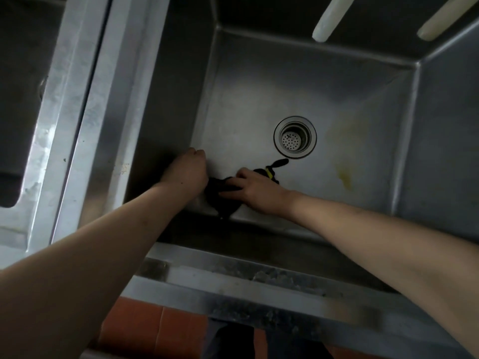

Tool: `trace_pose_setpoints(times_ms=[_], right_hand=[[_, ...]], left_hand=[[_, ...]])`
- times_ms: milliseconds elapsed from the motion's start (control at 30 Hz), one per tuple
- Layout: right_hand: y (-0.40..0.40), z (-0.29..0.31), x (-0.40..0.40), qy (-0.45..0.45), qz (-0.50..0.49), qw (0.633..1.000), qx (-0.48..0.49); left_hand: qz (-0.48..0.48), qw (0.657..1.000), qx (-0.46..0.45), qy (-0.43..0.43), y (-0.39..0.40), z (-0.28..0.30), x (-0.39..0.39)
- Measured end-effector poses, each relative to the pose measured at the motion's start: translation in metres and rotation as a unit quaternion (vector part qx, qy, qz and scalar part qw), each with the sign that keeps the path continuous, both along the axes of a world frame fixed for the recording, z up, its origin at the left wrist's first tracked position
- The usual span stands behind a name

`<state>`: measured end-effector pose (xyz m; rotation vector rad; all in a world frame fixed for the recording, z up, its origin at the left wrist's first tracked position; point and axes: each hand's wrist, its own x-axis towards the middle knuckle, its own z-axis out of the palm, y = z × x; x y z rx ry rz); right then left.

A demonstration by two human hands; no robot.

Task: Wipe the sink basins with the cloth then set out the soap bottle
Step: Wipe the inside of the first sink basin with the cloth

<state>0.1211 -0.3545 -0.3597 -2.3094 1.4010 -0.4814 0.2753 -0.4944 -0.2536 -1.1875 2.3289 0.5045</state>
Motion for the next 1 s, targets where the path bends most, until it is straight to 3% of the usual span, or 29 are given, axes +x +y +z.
trace_pose_setpoints(times_ms=[233, 600, 833, 1000], right_hand=[[0.007, 0.001, 0.023, -0.018, 0.041, 0.999, 0.022], [0.078, 0.029, -0.048, 0.027, 0.056, 0.992, 0.114], [0.106, 0.050, -0.097, 0.074, 0.066, 0.989, 0.111], [0.112, 0.047, -0.139, 0.089, -0.066, 0.991, 0.080]], left_hand=[[0.000, 1.000, -0.002, -0.004, 0.004, 0.006, -0.002], [-0.031, 0.999, 0.022, -0.032, 0.018, 0.017, -0.022], [-0.052, 0.997, 0.046, -0.026, 0.048, 0.022, -0.057], [-0.075, 0.996, 0.040, -0.019, 0.067, 0.013, -0.081]])
